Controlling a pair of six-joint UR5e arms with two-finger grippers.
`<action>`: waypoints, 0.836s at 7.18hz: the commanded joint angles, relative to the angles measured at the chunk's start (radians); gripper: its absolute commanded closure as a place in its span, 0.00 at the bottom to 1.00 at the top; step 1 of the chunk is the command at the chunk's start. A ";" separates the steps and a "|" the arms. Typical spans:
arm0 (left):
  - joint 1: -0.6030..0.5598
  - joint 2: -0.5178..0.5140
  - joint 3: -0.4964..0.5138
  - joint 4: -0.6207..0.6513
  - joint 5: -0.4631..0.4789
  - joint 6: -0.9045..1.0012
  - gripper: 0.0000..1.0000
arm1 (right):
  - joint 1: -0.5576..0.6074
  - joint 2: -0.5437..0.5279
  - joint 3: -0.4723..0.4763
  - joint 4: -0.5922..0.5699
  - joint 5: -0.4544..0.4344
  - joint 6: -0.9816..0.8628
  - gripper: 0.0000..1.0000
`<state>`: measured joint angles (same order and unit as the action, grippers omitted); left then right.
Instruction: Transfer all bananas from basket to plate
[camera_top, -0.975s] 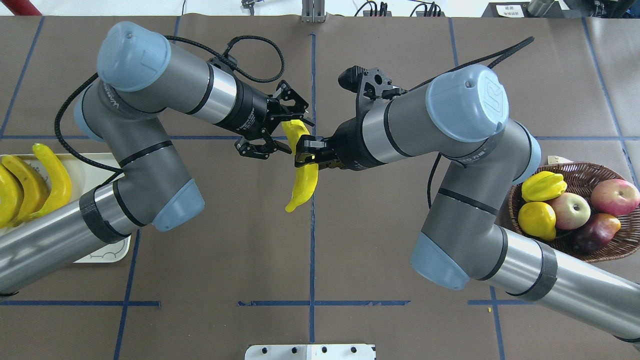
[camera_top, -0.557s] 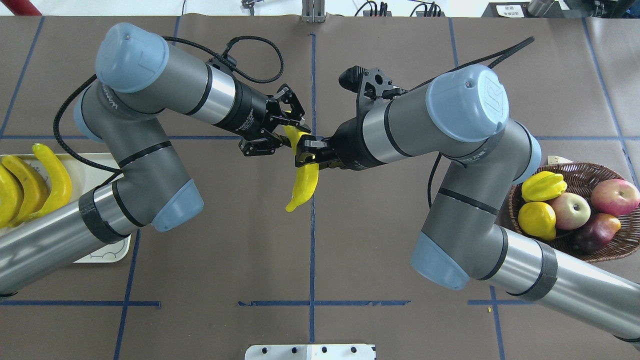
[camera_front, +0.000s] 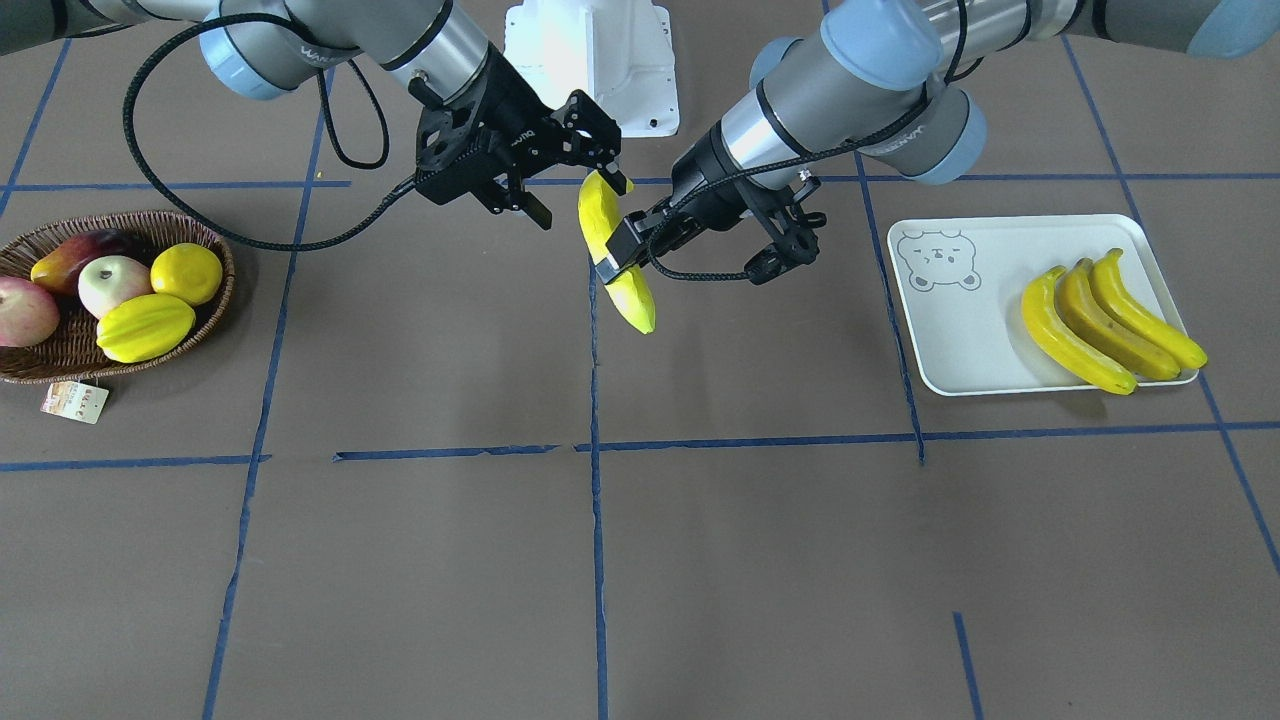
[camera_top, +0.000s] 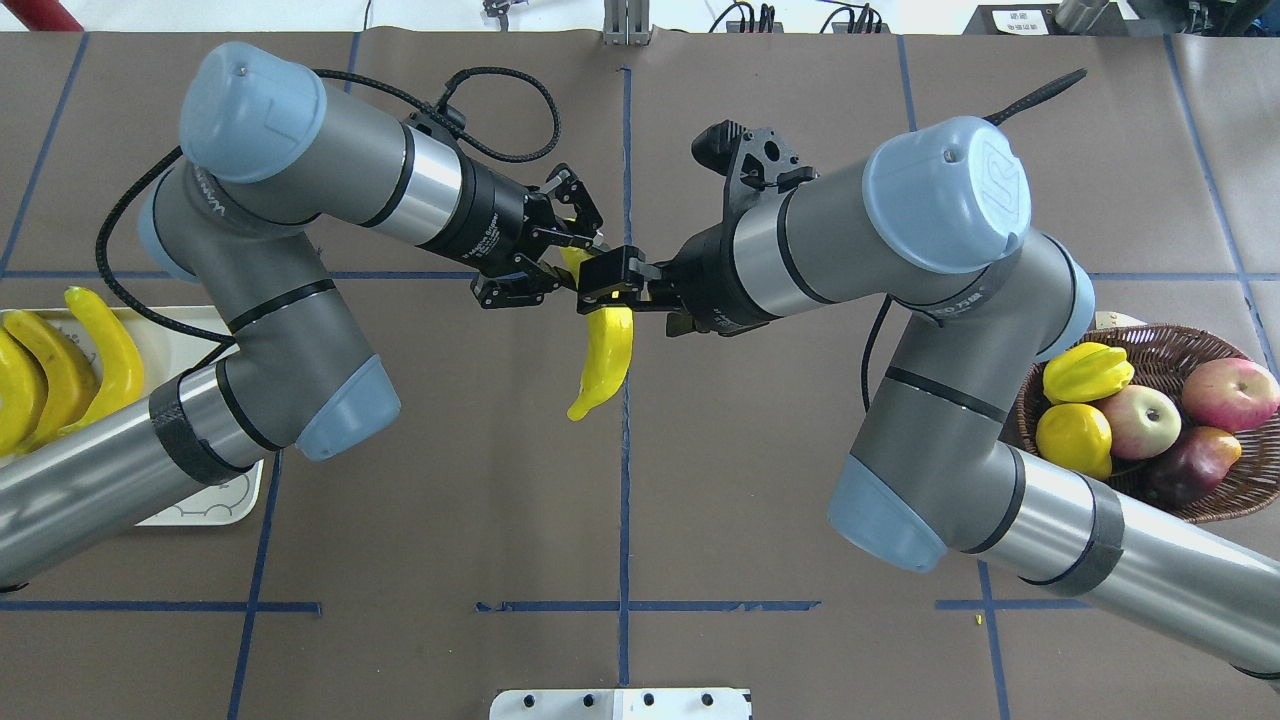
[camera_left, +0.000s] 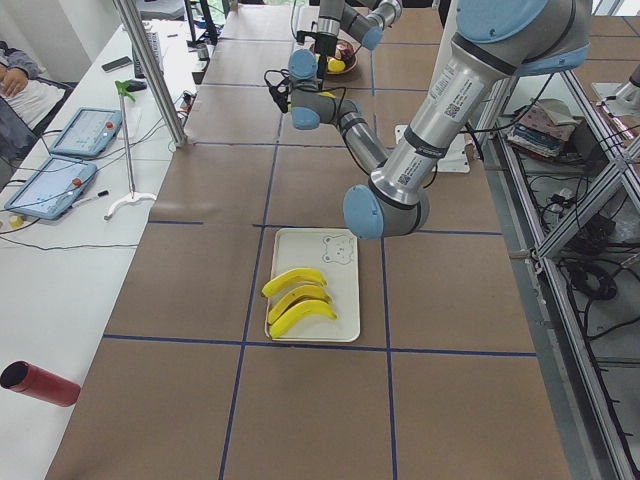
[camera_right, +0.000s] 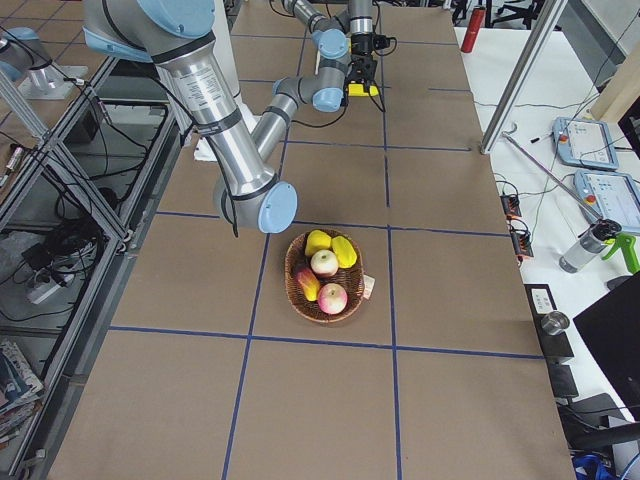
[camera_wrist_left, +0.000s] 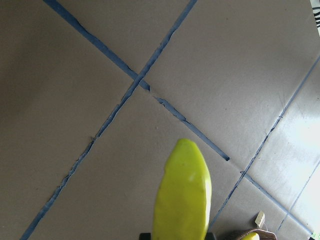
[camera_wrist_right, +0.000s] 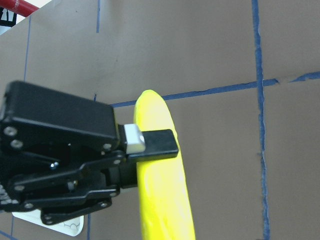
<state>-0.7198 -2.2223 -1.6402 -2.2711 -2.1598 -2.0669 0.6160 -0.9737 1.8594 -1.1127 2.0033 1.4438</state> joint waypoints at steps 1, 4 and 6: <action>-0.041 0.080 -0.007 0.008 -0.002 0.005 1.00 | 0.037 0.000 0.026 -0.178 0.006 -0.005 0.00; -0.160 0.207 -0.013 0.059 0.003 0.022 1.00 | 0.105 -0.016 0.059 -0.518 0.011 -0.171 0.00; -0.196 0.318 -0.056 0.233 0.005 0.179 1.00 | 0.168 -0.019 0.098 -0.739 0.011 -0.389 0.00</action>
<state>-0.8946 -1.9745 -1.6697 -2.1311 -2.1569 -1.9777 0.7457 -0.9912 1.9379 -1.7216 2.0140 1.1815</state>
